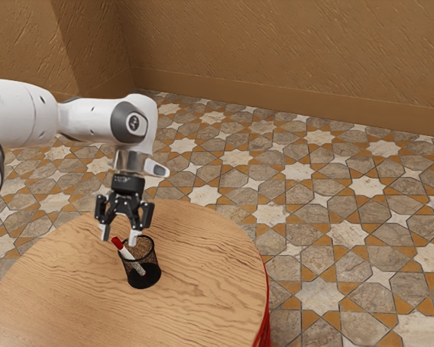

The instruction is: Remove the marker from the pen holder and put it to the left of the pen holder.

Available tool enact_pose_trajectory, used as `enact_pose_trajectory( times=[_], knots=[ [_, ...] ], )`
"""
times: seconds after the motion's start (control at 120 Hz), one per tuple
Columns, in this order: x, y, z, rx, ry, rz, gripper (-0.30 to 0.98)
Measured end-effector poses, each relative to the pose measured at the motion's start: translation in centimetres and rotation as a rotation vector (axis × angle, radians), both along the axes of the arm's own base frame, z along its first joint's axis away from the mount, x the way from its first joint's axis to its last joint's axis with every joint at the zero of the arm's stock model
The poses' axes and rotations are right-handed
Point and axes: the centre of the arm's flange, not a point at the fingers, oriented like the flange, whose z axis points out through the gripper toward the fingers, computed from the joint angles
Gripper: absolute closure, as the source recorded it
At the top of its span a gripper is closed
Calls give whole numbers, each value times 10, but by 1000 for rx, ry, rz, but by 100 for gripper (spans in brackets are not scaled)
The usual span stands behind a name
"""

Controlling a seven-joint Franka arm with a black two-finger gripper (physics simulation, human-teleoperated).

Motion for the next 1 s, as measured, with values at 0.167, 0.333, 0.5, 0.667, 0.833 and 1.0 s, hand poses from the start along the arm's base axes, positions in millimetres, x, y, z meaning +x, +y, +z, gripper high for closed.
enact_pose_trajectory(
  times=[0.167, 0.333, 0.5, 0.667, 0.833, 1.0],
  knots=[
    [-3, -15, -2, -5, 19, -22, 33],
    [-5, -34, -3, -16, 30, -51, 41],
    [-7, -42, -6, -15, 44, -62, 47],
    [-10, -45, -13, -13, 62, -64, 57],
    [-9, -46, -10, -5, 58, -69, 64],
    [-9, -43, -6, 4, 49, -68, 71]
  ],
)
